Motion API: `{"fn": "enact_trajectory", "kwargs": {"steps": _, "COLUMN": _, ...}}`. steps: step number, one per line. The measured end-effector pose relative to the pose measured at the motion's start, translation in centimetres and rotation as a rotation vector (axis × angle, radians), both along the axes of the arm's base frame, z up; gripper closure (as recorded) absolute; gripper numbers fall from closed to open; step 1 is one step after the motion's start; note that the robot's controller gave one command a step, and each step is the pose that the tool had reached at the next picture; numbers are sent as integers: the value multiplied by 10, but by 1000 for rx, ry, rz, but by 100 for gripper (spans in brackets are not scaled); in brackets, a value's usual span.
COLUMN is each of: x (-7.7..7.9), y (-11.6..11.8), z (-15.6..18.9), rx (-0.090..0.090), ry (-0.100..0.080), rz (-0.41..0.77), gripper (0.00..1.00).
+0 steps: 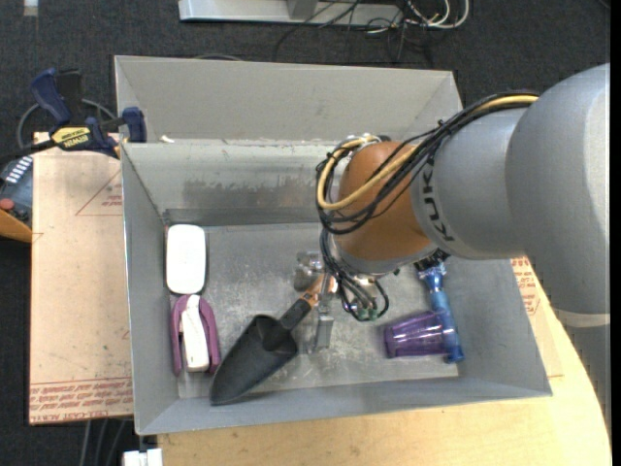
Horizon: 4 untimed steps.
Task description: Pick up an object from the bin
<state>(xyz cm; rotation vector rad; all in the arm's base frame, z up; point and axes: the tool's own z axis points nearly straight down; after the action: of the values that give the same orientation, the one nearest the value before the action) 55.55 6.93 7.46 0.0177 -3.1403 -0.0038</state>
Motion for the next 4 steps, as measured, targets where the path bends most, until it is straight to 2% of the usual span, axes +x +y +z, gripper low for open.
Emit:
{"fn": "enact_trajectory", "kwargs": {"steps": 1, "x": -32, "y": 13, "z": -1, "rx": -1, "ry": -1, "rz": -119, "gripper": 100}}
{"fn": "enact_trajectory", "kwargs": {"steps": 2, "x": -32, "y": 13, "z": -1, "rx": -1, "ry": -1, "rz": -119, "gripper": 100}}
{"fn": "enact_trajectory", "kwargs": {"steps": 3, "x": -55, "y": 5, "z": 90, "rx": -2, "ry": 5, "rz": -153, "gripper": 100}}
{"fn": "enact_trajectory", "kwargs": {"steps": 4, "x": -26, "y": 11, "z": 34, "rx": 0, "ry": -6, "rz": -162, "gripper": 100}}
